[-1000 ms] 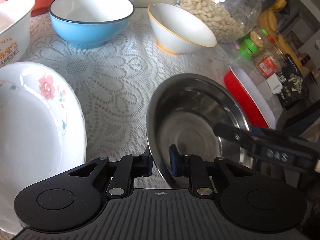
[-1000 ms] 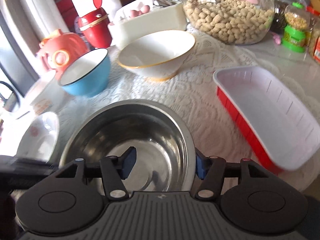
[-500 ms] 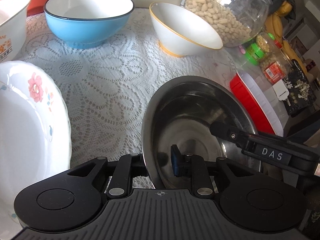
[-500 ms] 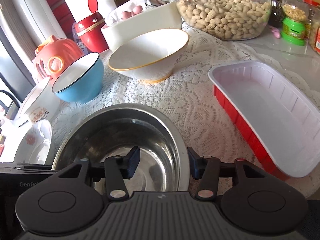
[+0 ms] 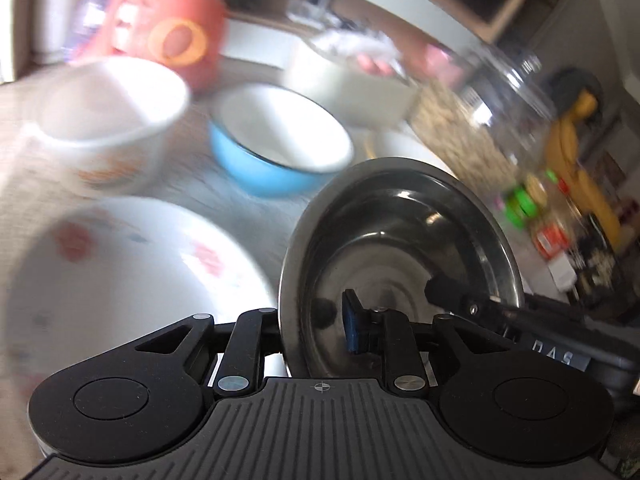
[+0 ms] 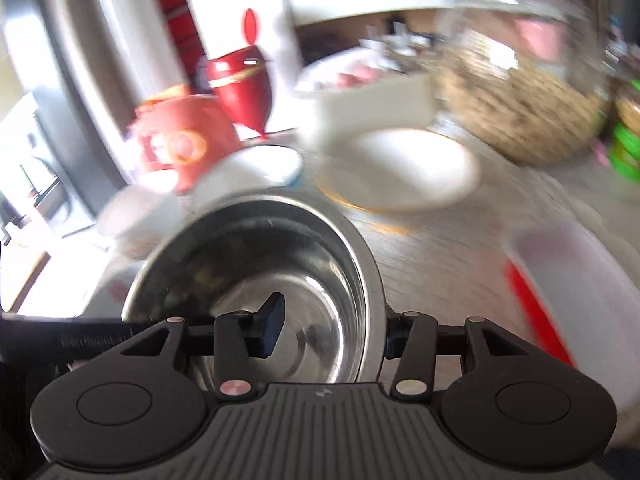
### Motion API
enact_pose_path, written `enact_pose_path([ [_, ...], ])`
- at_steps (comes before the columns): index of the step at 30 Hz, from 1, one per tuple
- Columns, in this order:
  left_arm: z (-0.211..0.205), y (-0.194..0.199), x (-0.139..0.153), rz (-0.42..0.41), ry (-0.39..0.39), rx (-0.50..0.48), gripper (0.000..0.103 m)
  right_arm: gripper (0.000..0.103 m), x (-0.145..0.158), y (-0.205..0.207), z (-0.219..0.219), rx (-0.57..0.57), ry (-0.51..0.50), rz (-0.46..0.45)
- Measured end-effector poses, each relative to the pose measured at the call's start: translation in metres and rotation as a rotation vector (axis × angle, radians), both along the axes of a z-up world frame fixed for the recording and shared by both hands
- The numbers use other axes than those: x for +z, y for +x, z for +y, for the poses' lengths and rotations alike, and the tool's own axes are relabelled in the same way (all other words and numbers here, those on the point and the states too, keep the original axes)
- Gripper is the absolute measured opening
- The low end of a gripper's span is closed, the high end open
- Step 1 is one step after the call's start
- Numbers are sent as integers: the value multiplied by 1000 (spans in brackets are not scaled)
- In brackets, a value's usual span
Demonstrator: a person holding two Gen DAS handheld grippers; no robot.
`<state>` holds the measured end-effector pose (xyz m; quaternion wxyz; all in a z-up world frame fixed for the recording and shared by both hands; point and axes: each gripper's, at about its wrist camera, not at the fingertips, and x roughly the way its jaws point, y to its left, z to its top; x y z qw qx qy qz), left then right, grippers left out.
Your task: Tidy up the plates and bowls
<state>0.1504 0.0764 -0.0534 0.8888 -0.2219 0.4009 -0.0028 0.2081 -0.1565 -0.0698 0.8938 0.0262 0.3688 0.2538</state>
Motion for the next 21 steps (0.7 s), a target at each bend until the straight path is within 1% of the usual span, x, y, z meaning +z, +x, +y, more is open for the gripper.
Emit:
enact_pose_path([
  [3, 38, -23, 1, 15, 11, 119, 27, 47, 1, -2, 47, 111, -7, -14],
  [6, 61, -42, -4, 42, 64, 206, 28, 47, -9, 0, 91, 203, -6, 23],
  [7, 67, -44, -8, 60, 68, 226, 28, 47, -14, 1, 105, 226, -10, 42],
  [9, 77, -47, -16, 104, 48, 249, 28, 47, -25, 3, 129, 259, -32, 67],
  [11, 84, -51, -22, 125, 28, 262, 27, 44, -33, 0, 144, 278, -65, 58],
  [13, 89, -54, -22, 121, 43, 277, 28, 44, -37, -1, 151, 285, -81, 74],
  [15, 90, -54, -16, 103, 90, 291, 27, 44, -37, -5, 149, 282, -86, 62],
  [18, 97, -58, -9, 77, 119, 306, 27, 45, -27, -13, 146, 261, -109, -24],
  [20, 103, -59, -12, 80, 114, 313, 23, 47, -21, -14, 142, 245, -118, -74],
  [21, 105, -60, -11, 80, 112, 318, 22, 48, -20, -10, 141, 233, -118, -81],
])
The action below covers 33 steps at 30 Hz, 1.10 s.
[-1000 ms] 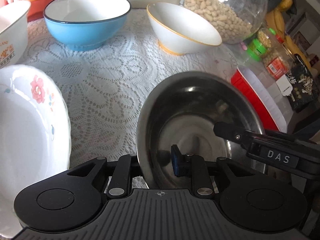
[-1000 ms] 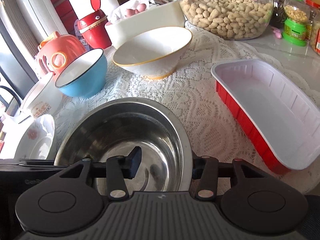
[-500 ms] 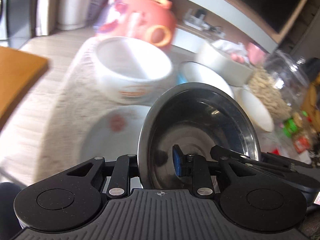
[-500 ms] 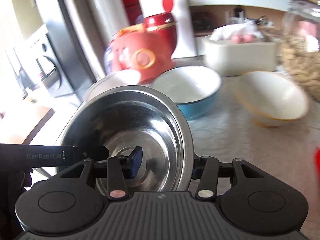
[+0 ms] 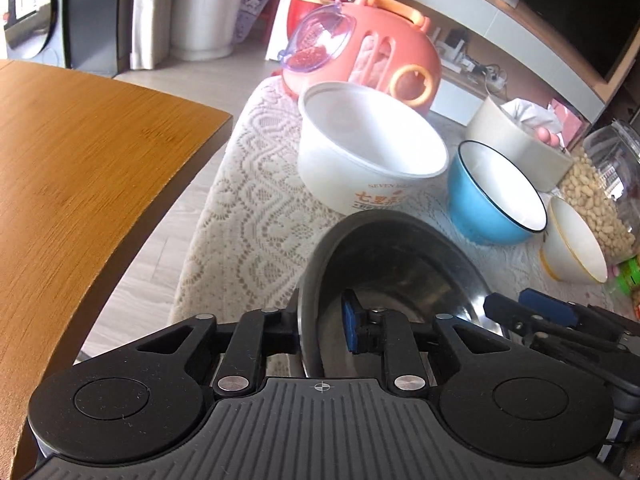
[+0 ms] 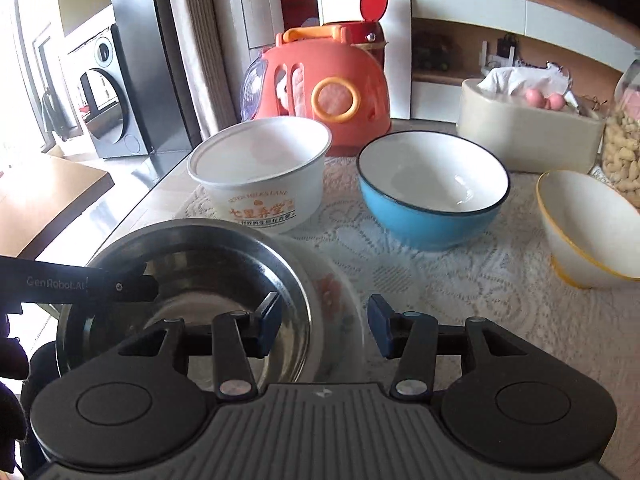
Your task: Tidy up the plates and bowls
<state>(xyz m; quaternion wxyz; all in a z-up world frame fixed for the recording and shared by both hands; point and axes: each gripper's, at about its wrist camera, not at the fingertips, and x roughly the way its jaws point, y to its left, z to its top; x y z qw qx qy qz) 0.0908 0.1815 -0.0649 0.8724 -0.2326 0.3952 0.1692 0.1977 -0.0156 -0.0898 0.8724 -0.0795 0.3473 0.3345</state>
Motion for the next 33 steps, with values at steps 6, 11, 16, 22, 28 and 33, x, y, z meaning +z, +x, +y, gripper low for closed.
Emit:
enact_pose_path([
  [6, -1, 0, 5, 14, 80, 21, 31, 48, -19, 12, -9, -51, 2, 97],
  [11, 0, 7, -9, 67, 43, 1, 30, 48, -32, 11, -9, -32, 36, 201],
  [16, 8, 10, -26, 104, -52, 5, 32, 49, -38, 13, -9, -15, 64, 263],
  [22, 6, 16, -31, 119, -76, 5, 28, 50, -42, 17, -8, -8, 95, 298],
  [28, 5, 32, -27, 130, -64, -5, 38, 52, -37, 26, -8, -8, 116, 296],
  [33, 5, 51, -24, 105, -76, -31, 38, 53, -30, 27, -14, -46, 103, 235],
])
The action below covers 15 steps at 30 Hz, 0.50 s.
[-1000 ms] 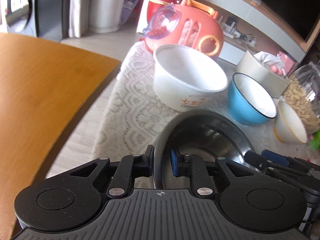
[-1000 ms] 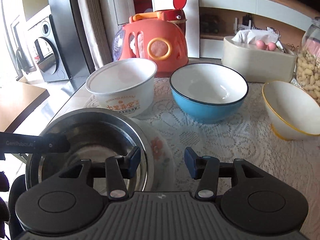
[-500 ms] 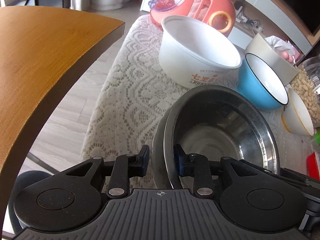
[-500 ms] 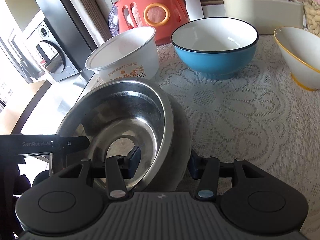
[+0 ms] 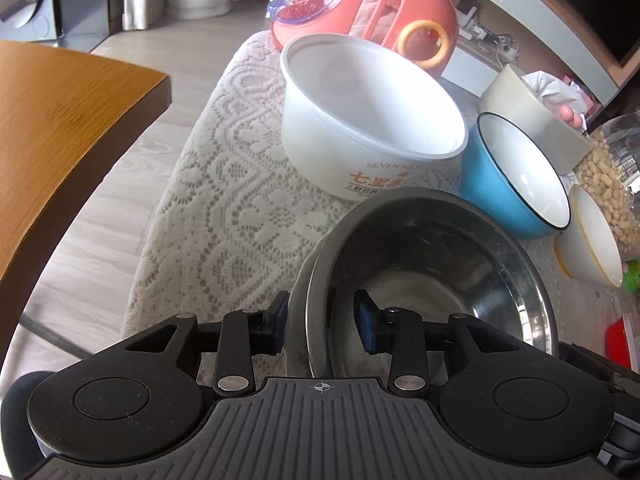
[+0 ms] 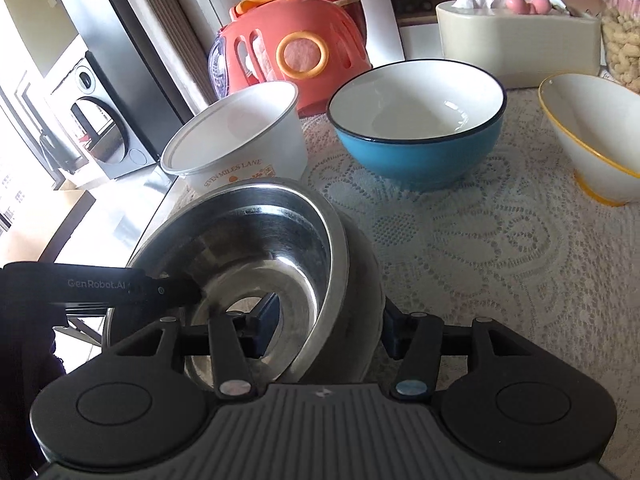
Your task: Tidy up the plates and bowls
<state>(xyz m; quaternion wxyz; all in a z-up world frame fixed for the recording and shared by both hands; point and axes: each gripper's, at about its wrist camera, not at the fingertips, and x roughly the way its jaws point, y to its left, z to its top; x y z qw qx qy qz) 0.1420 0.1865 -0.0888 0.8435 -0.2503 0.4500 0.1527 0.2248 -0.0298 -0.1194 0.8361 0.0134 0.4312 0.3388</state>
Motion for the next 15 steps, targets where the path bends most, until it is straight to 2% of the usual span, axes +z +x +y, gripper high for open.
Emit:
enact_pose_path([
  [4, -4, 8, 2, -9, 19, -12, 38, 54, -6, 6, -8, -22, 2, 28],
  [10, -3, 7, 0, -22, 17, -2, 38, 57, -7, -3, -7, -8, -4, -8],
  [12, -2, 4, 2, -36, 17, 12, 37, 57, -7, -3, -8, -4, 4, 5],
  [15, -4, -1, 12, -70, 54, 23, 36, 57, -8, -2, -13, 0, 20, 25],
])
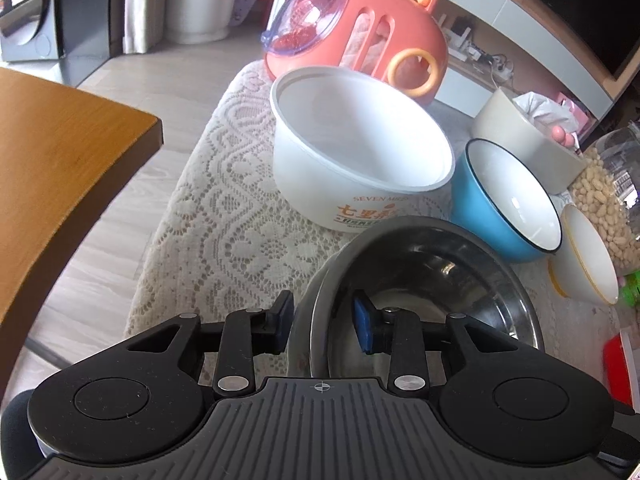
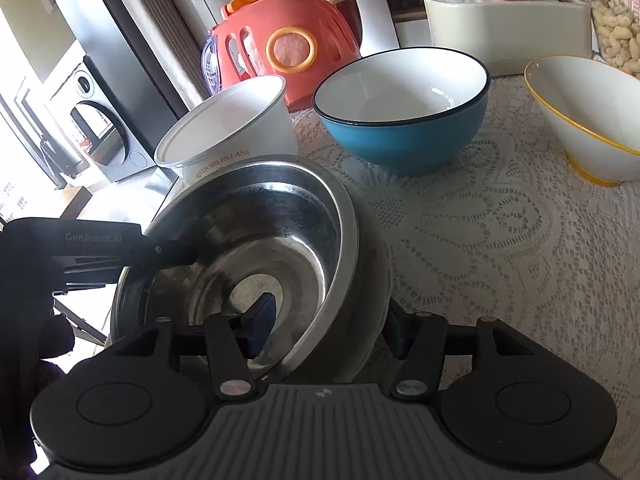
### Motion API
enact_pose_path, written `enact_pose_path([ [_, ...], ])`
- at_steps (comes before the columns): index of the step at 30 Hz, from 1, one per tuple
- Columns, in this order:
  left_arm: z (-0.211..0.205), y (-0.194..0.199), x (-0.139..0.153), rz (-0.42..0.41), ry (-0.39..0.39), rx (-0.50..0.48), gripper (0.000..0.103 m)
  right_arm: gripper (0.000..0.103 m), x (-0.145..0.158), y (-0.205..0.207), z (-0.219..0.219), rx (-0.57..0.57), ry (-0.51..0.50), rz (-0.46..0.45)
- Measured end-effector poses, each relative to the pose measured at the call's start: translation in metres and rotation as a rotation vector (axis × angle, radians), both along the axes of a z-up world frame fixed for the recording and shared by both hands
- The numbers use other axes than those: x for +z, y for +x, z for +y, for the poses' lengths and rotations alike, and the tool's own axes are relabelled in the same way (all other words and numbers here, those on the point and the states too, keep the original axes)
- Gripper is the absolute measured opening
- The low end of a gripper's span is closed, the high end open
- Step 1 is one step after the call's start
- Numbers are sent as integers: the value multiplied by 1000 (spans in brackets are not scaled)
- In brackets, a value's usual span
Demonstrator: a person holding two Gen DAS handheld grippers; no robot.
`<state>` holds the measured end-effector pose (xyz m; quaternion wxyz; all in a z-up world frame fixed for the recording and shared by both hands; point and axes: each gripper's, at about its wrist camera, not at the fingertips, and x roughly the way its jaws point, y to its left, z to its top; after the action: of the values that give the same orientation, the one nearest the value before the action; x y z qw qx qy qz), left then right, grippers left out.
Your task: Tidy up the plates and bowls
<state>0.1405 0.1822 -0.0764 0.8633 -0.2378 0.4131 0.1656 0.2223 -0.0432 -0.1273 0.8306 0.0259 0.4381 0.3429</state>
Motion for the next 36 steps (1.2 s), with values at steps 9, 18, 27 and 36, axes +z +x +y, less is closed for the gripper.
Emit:
enact_pose_path([
  [9, -43, 9, 48, -115, 50, -45, 36, 57, 34, -6, -68, -119, 70, -134],
  [18, -202, 104, 19, -29, -269, -533, 36, 57, 67, 14, -222, -500, -110, -365],
  [27, -303, 152, -21, 93, -377, -638, 34, 57, 10, 53, -331, -713, -95, -132],
  [36, -328, 174, -29, 101, -332, -662, 19, 45, -5, 59, -344, -657, 18, -77],
])
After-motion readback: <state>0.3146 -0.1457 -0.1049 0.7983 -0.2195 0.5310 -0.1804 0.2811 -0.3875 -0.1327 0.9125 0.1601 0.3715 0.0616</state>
